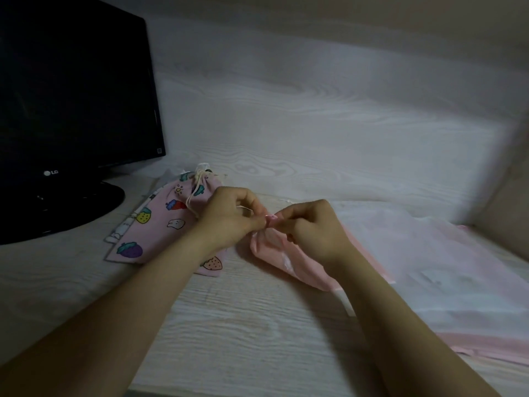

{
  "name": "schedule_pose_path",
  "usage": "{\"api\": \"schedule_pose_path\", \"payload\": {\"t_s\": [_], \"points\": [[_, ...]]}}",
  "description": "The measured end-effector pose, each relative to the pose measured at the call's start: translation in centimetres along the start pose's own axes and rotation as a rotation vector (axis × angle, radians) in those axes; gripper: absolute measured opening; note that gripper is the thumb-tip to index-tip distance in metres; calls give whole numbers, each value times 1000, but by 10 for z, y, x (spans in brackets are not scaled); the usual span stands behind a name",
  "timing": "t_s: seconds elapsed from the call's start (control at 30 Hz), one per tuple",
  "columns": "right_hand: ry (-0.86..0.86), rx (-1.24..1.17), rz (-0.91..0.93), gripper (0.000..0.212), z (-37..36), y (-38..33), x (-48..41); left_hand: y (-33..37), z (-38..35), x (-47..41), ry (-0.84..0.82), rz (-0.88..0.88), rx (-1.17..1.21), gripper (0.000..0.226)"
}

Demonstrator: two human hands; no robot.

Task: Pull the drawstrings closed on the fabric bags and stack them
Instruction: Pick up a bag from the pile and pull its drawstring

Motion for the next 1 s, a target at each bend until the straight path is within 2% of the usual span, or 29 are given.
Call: {"api": "schedule_pose_path", "payload": {"t_s": [0.1,0.3,0.5,0.6,0.67,0.77,0.87,0.93,1.0], "points": [[23,-297,-160,13,0,11,4,9,3,2,34,-77,-14,21],[44,-581,-296,12,-6,26,7,19,-3,5,-30,-138,-112,21],[69,-570,-289,15,-1,30,5,18,-9,5,-16,-146,-111,8],[77,-513,-251,13,2,25,6,19,-8,2,15,-197,-216,9],[97,-480,-230,15,5,23,5,21,-11,3,-23,-160,-256,9],[143,-466,-231,16,10,26,4,11,-13,1,-87,37,-77,32],[186,-411,-215,18,18,26,3,5,1,-3,9,136,198,34],[184,-374,-193,18,19,24,2,3,6,-5,63,159,422,24],[171,-338,-172,19,18,23,2,7,6,-5,47,173,620,20]]}}
Point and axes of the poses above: each hand's wrist, its own x-axis away from the middle knuckle, its own z-axis out of the back of the hand, y = z × x, the point moved 9 cm from there along -x, towards the middle knuckle, and after that the axes turned 13 degrees about -x, right-handed, at the moved point
